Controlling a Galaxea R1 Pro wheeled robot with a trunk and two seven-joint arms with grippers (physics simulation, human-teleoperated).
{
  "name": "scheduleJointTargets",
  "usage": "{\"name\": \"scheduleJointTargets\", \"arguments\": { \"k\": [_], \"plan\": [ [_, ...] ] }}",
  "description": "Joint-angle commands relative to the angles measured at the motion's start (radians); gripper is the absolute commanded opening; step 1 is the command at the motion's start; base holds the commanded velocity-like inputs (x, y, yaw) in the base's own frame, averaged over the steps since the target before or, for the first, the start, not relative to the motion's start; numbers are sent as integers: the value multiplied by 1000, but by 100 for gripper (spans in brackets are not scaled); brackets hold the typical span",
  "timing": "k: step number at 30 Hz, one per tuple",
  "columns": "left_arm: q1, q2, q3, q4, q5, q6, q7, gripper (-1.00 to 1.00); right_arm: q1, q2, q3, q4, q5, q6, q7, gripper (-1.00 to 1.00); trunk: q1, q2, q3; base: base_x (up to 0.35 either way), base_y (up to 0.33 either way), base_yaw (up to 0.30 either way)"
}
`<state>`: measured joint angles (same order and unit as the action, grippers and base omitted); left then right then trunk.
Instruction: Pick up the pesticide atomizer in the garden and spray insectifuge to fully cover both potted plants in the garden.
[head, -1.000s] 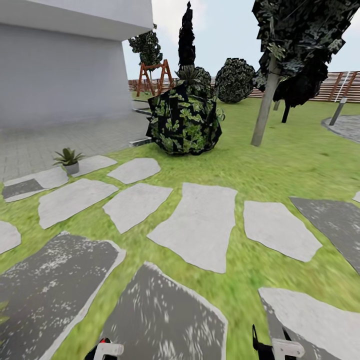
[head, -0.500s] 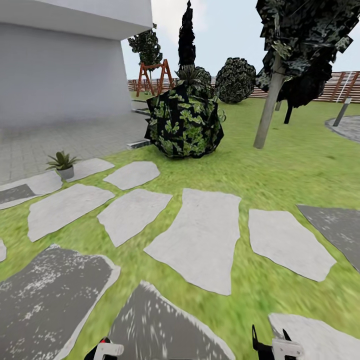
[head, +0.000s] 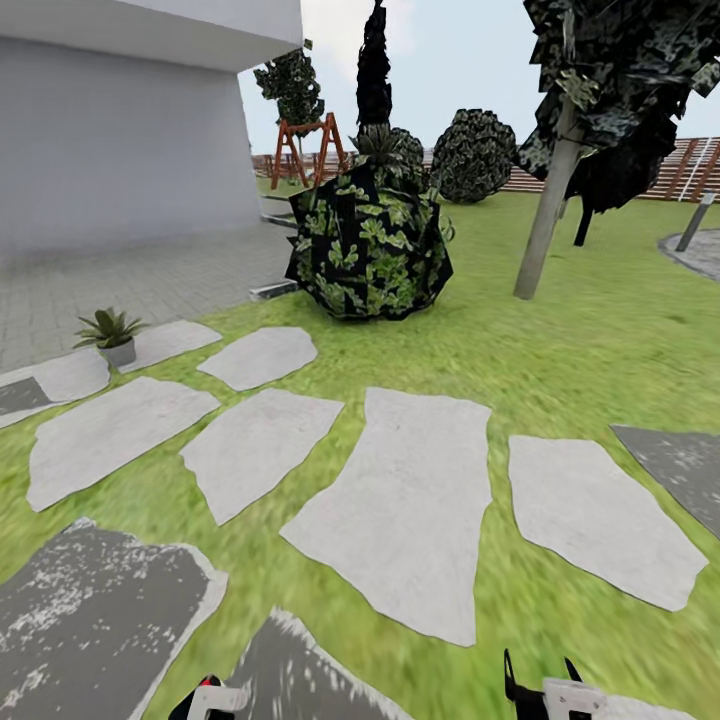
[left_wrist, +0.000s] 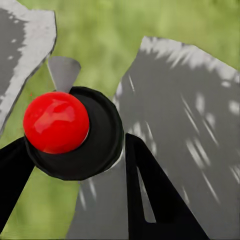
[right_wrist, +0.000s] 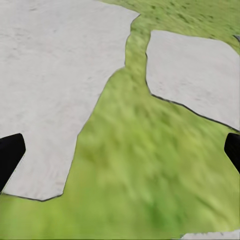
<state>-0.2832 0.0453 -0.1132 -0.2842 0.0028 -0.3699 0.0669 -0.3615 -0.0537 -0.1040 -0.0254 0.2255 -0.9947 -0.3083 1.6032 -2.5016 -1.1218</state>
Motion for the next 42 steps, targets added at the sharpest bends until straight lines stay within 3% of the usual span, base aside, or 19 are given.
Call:
{"name": "scheduleJointTargets", "arguments": {
  "k": [1,15,42],
  "plan": [
    [-1,1,-8,1,0,-3,7,-100,-1,0,-8,1,11,-2,-3,100,0,0,-1,340,0,0],
    [-1,1,-8,0,0,-3,7,-100,-1,1,-8,1,12,-2,-2,100,0,0,-1,340,0,7],
    [-1,1,-8,0,0,-3,7,-100,-1,6,-8,1,12,-2,-2,100,0,0,-1,340,0,274]
  ]
}}
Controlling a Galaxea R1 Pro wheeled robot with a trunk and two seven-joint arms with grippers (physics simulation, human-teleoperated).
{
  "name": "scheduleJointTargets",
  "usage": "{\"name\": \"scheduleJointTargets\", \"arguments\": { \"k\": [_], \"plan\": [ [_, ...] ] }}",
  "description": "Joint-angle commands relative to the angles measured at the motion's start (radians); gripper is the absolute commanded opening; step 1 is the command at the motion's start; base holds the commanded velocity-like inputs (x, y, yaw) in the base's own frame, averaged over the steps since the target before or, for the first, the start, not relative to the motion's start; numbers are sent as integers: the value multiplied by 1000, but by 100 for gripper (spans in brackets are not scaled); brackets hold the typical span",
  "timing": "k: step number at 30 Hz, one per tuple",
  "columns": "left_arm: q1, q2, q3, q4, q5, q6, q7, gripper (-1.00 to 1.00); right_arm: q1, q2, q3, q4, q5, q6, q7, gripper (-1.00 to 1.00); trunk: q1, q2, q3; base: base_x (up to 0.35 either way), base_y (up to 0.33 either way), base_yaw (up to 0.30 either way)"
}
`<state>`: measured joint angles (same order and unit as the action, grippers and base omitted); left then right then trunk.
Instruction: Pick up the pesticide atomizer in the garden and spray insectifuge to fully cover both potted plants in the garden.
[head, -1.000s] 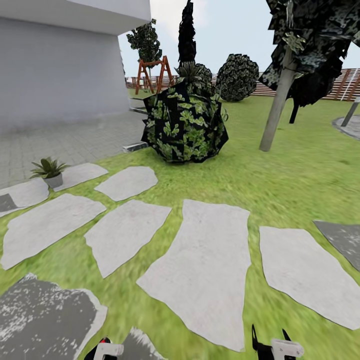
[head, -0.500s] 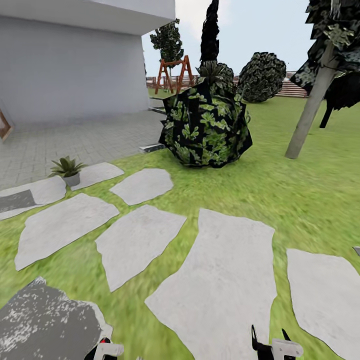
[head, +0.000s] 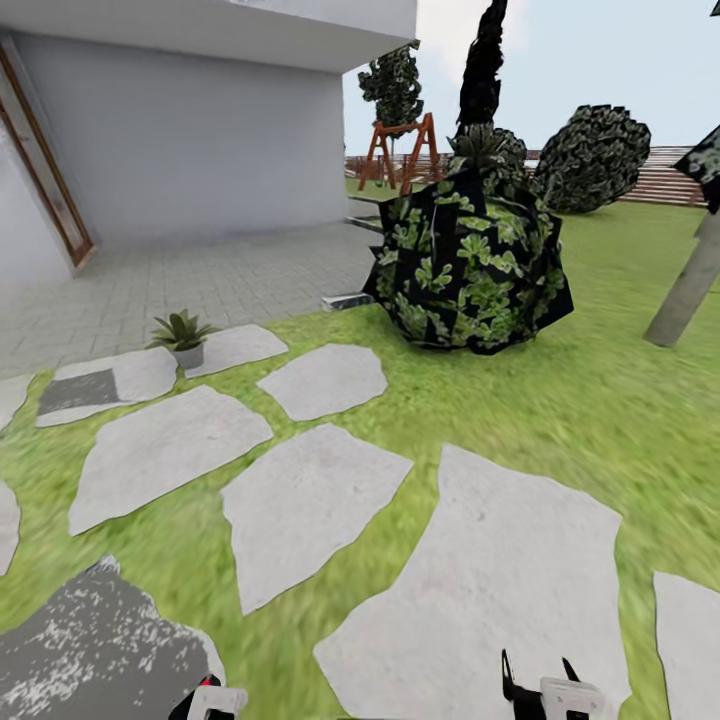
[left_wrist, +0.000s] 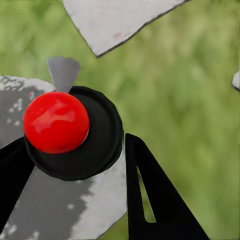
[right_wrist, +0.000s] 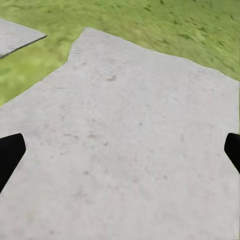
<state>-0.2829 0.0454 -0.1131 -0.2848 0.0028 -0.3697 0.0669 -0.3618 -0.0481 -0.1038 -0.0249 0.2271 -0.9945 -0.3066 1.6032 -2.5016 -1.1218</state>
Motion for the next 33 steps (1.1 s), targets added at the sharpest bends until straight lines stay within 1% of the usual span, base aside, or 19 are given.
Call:
{"name": "scheduleJointTargets", "arguments": {
  "k": [1,33],
  "plan": [
    [-1,1,-8,1,0,-3,7,-100,0,0,-8,0,11,-2,-3,100,0,0,-1,340,0,277],
    [-1,1,-8,1,1,-3,7,-100,0,0,-8,0,11,-2,-3,100,0,0,-1,340,0,276]
  ]
}}
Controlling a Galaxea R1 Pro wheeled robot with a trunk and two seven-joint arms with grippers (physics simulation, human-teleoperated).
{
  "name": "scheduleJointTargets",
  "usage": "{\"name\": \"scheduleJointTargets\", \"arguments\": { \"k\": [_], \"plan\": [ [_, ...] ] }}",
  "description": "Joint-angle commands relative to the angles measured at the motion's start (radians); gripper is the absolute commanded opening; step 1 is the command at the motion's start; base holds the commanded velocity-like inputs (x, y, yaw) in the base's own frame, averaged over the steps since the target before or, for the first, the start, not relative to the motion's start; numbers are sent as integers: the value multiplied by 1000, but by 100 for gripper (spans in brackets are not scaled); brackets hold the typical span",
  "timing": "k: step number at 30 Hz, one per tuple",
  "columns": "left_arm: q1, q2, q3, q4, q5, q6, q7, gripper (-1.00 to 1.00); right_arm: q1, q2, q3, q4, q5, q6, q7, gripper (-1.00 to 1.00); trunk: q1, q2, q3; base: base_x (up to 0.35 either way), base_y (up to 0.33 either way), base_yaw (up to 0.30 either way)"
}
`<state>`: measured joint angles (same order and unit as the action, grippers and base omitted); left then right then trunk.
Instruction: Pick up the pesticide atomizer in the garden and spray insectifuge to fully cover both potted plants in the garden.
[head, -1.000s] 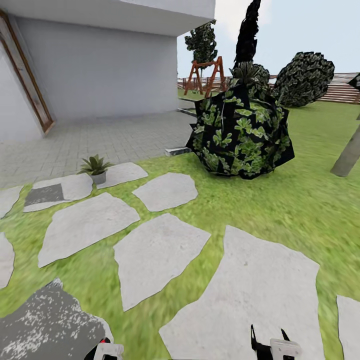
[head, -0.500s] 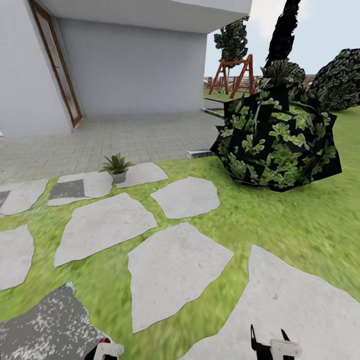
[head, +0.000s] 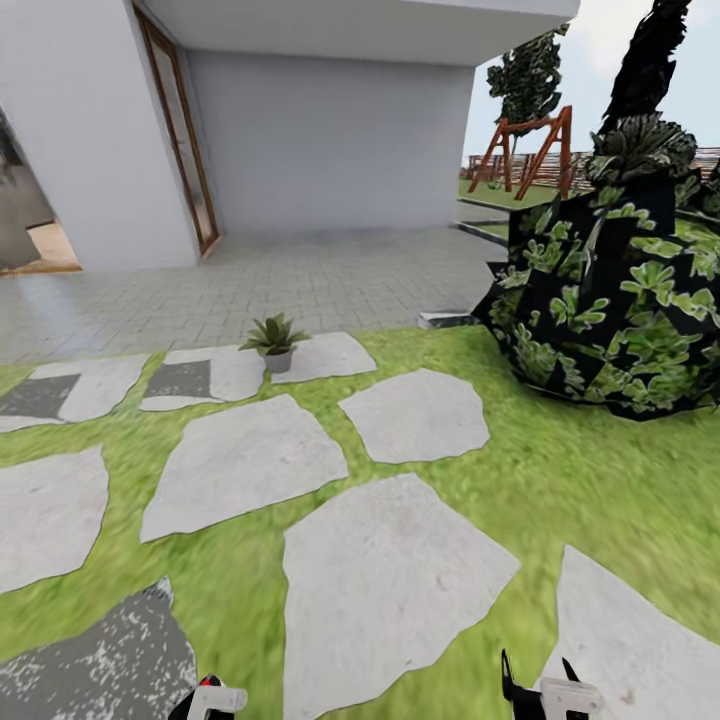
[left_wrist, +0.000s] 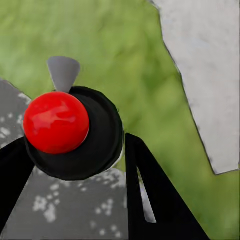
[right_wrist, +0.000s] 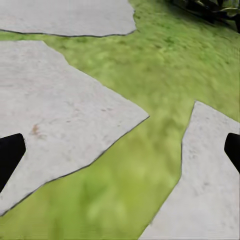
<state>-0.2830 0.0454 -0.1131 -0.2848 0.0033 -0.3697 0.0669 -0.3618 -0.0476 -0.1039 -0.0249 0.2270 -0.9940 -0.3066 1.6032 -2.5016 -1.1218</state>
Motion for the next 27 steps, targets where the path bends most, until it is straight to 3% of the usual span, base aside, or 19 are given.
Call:
{"name": "scheduleJointTargets", "arguments": {
  "k": [1,10,27],
  "plan": [
    [-1,1,-8,1,0,-3,7,-100,0,0,-8,0,11,-2,-3,100,0,0,-1,340,0,256],
    [0,2,-8,1,1,-3,7,-100,0,-1,-8,0,11,-2,-3,100,0,0,-1,340,0,211],
    [0,2,-8,1,1,-3,7,-100,0,-1,-8,0,12,-2,-3,100,0,0,-1,340,0,8]
  ]
}}
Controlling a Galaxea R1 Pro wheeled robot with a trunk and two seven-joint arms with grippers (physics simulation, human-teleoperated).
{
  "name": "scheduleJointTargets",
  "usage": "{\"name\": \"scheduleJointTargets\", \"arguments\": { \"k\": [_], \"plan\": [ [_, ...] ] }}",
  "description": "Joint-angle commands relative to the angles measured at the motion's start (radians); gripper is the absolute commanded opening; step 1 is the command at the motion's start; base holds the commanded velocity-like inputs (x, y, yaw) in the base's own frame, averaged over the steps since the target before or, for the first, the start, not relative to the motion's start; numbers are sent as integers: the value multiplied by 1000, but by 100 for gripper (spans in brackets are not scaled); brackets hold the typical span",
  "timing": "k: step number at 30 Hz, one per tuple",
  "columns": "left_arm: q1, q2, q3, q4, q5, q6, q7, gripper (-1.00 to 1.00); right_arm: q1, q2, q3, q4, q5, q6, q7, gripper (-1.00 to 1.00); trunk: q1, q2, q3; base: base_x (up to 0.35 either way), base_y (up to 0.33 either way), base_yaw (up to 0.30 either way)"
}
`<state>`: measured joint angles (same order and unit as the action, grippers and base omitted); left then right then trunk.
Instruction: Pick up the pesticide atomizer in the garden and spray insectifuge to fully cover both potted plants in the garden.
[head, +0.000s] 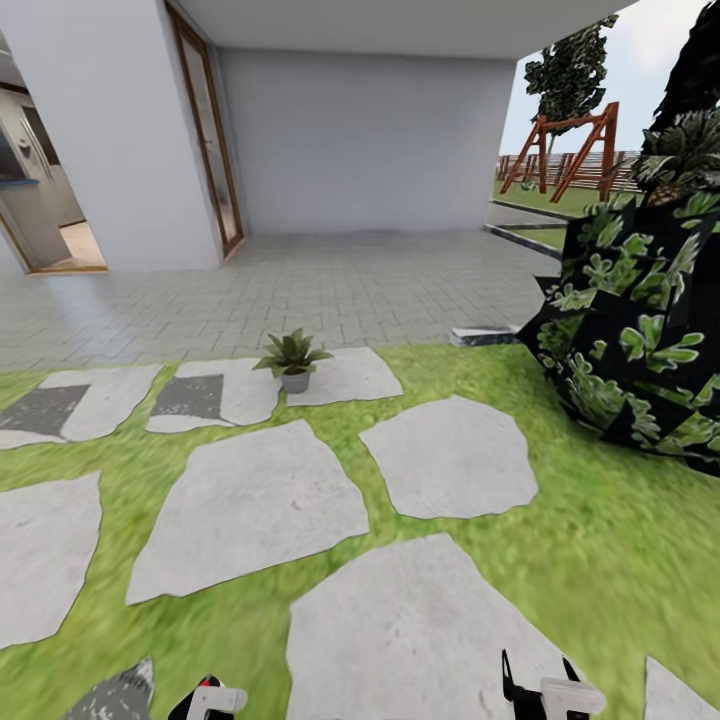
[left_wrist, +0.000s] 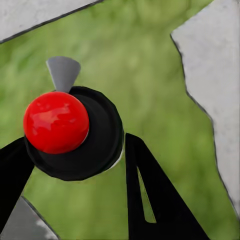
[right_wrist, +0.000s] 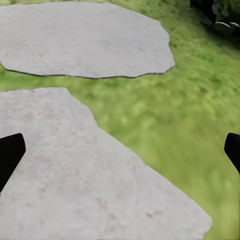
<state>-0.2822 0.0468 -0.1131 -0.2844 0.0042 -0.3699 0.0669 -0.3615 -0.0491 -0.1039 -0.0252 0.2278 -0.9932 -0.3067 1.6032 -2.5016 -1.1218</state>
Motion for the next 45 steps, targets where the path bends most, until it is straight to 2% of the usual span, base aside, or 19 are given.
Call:
{"name": "scheduleJointTargets", "arguments": {
  "k": [1,15,33,45],
  "plan": [
    [-1,1,-8,1,0,-3,7,-100,-1,0,-8,1,11,-2,-3,100,0,0,-1,340,0,0],
    [-1,1,-8,1,0,-3,7,-100,-1,0,-8,1,11,-4,-3,100,0,0,-1,340,0,4],
    [-1,1,-8,1,0,-3,7,-100,-1,0,-8,1,11,-4,-3,100,0,0,-1,340,0,253],
    [-1,1,-8,1,0,-3,7,-100,-1,0,-8,1,11,-2,-3,100,0,0,-1,340,0,25]
  ]
}}
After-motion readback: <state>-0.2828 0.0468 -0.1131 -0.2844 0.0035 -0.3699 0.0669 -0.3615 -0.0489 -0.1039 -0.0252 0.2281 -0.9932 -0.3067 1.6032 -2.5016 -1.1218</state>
